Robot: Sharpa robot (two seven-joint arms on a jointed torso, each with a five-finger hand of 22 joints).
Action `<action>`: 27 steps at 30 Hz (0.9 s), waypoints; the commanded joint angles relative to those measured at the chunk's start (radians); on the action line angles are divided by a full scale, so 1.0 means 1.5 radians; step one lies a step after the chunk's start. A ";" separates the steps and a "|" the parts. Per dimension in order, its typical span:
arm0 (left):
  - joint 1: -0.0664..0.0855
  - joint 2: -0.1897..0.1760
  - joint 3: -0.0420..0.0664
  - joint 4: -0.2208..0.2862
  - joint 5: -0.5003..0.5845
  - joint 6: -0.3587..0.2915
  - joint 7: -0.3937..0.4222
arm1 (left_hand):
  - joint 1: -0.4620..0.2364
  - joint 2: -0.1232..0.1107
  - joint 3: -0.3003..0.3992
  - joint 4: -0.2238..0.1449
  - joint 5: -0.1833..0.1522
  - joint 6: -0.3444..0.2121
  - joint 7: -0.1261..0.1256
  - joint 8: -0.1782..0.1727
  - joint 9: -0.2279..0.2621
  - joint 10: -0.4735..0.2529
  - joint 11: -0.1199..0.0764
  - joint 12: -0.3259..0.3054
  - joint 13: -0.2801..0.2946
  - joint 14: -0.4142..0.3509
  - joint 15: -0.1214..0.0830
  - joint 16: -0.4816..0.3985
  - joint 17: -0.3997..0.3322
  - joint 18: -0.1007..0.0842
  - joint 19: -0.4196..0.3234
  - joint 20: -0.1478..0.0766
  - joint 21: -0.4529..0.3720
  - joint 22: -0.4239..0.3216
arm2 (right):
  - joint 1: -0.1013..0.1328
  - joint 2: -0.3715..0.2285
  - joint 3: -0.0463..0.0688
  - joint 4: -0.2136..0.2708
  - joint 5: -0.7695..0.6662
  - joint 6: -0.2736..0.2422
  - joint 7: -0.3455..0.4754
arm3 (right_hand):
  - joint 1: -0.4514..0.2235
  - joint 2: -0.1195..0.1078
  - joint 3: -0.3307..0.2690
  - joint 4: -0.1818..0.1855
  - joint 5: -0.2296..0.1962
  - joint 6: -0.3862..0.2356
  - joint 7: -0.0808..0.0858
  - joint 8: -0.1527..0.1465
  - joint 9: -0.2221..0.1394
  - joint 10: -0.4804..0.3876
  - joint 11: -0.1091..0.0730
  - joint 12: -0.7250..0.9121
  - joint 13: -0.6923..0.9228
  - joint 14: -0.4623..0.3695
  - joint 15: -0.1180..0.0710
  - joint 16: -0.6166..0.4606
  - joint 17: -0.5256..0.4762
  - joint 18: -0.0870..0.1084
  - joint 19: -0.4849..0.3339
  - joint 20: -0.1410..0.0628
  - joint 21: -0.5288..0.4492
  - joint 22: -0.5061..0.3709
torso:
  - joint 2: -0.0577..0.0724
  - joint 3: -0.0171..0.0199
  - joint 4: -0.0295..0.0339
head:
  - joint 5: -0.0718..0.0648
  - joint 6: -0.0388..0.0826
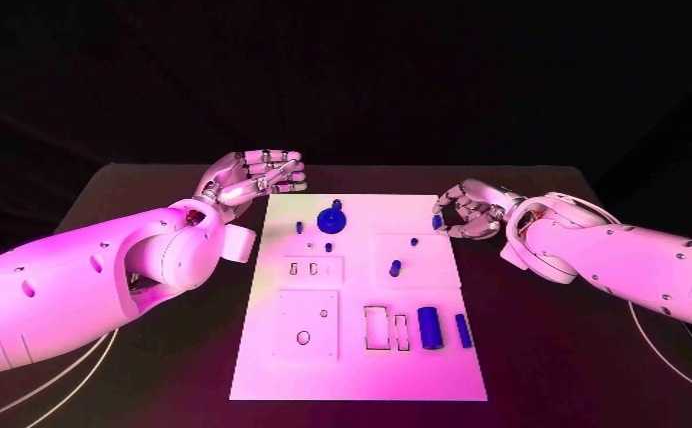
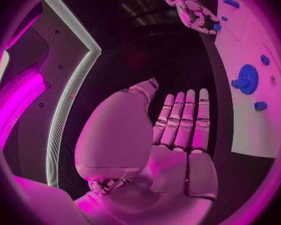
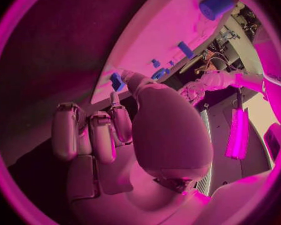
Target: Assemble the parts on the task board
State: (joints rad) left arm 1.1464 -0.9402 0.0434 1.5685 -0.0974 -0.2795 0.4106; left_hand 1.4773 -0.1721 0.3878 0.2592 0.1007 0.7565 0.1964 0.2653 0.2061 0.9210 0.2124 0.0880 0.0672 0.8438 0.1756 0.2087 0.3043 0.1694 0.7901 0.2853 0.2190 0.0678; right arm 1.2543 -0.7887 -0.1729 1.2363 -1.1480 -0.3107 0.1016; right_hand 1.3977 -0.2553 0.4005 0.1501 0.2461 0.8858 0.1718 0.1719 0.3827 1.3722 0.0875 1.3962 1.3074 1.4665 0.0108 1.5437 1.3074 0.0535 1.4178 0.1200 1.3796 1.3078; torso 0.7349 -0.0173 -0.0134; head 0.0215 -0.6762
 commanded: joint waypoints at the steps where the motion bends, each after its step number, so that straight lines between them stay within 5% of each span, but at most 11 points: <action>1: 0.000 0.001 0.000 0.001 0.001 0.013 0.005 | 0.000 0.004 0.000 -0.004 -0.002 0.003 0.043 0.003 0.001 0.005 0.000 0.003 0.001 0.005 0.000 -0.002 0.001 0.008 0.005 0.000 -0.003 0.001 | -0.002 0.003 0.000 -0.002 -0.012 0.013 -0.007 | 0.002 0.008 0.004 -0.001 0.004 0.005 0.000 0.005 0.001 0.006 0.000 0.005 0.024 0.057 0.003 0.002 0.123 0.002 0.005 0.001 0.002 0.044 | 0.000 0.0003 -0.0001 | 0.001 -0.001; 27: 0.000 0.001 0.000 -0.001 0.001 0.015 0.004 | 0.000 0.004 0.000 -0.004 -0.002 0.003 0.043 0.003 0.001 0.005 0.000 0.003 0.001 0.005 0.000 -0.002 0.001 0.008 0.005 0.000 -0.003 0.001 | -0.005 0.013 0.000 -0.008 -0.014 0.003 -0.019 | -0.014 0.023 0.021 0.003 0.004 0.036 -0.009 0.021 0.005 0.017 -0.008 0.013 0.034 0.059 -0.004 0.004 0.129 0.000 0.012 -0.004 0.009 0.053 | 0.000 0.0008 -0.0003 | 0.002 -0.001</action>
State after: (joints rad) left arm 1.1464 -0.9398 0.0433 1.5659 -0.0975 -0.2764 0.4100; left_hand 1.4773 -0.1721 0.3878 0.2593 0.1007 0.7565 0.1965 0.2653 0.2060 0.9224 0.2109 0.0890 0.0671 0.8452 0.1771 0.2087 0.3043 0.1693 0.7916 0.2837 0.2190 0.0678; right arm 1.2479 -0.7706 -0.1727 1.2216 -1.1576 -0.3100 0.0754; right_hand 1.3776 -0.2272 0.4255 0.1531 0.2461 0.9327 0.1608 0.1972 0.3896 1.3918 0.0750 1.4125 1.3073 1.4665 0.0107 1.5437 1.3081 0.0534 1.4289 0.1163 1.3885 1.3075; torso 0.7342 -0.0160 -0.0141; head 0.0241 -0.6780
